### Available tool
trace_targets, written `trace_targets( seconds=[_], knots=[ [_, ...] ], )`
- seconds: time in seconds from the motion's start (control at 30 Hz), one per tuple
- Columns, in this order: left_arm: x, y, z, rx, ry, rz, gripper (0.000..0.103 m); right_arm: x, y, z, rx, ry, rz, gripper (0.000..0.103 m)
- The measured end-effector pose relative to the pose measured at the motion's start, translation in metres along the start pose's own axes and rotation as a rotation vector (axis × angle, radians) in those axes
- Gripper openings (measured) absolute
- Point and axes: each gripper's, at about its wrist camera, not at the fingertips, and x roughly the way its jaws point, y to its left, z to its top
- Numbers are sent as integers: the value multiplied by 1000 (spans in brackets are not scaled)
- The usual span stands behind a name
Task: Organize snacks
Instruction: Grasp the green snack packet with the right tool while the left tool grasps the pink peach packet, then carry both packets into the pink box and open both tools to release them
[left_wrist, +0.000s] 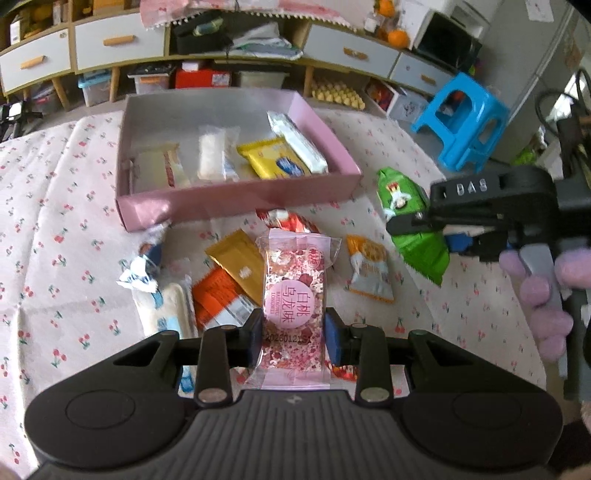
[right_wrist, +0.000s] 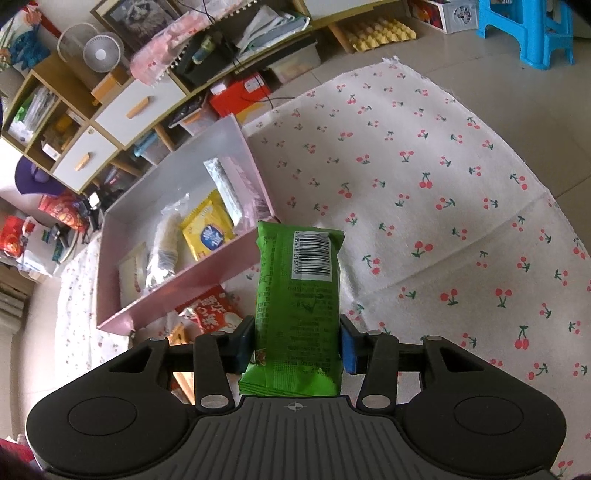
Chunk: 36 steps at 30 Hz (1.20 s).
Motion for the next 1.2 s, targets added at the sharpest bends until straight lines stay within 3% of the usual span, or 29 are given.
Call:
trace_targets(
  seconds=[0.47,0.7,0.8,1.2],
  knots=[
    [-5,37,49,-156,-128,76,31,0,34,18,33,-48,96,44],
    [9,57,75,-255,-149,88,31,16,62,32,36,-53,137,44],
    [12,63,88,-250,-162,124,31,21,76,43,1,-69,145,44],
    [32,81,109,-220,-196,134,31,63,97,70,-7,-71,163,44]
  ],
)
